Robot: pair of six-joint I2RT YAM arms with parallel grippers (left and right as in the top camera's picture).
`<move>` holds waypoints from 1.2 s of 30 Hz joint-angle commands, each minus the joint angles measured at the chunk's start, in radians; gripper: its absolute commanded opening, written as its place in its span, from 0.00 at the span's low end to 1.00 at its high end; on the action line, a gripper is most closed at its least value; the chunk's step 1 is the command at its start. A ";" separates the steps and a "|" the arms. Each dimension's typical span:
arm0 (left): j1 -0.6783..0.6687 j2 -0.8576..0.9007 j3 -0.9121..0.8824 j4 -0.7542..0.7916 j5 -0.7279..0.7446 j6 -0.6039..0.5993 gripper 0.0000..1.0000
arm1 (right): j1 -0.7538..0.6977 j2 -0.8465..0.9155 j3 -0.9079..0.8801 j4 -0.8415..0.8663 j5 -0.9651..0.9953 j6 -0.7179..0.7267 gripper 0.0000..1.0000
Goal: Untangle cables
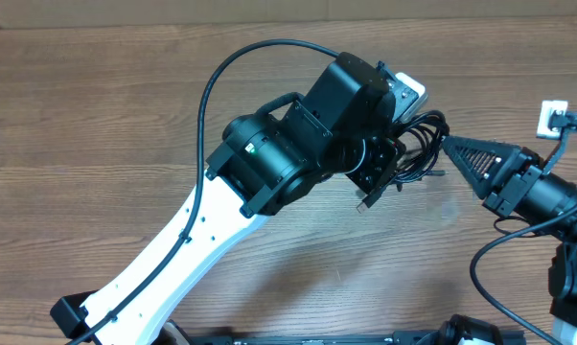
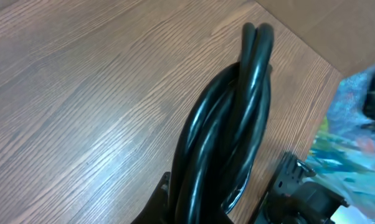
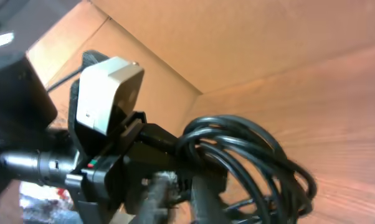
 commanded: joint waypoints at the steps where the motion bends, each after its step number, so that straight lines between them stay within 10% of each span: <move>1: 0.006 -0.018 0.013 0.025 -0.005 0.029 0.04 | -0.006 -0.008 0.007 -0.020 -0.023 -0.002 0.56; 2: 0.006 -0.018 0.014 0.034 -0.005 0.026 0.04 | -0.006 -0.008 0.007 -0.037 -0.020 -0.008 0.73; 5: 0.006 -0.019 0.014 0.054 -0.006 0.007 0.04 | -0.006 -0.008 0.007 -0.097 -0.004 -0.039 0.82; 18: 0.154 -0.080 0.015 0.119 -0.031 -0.415 0.04 | -0.006 -0.008 0.007 -0.418 0.309 0.002 0.84; 36: 0.148 -0.078 0.015 0.343 0.288 -0.446 0.04 | -0.006 -0.008 0.007 -0.267 0.185 0.265 0.88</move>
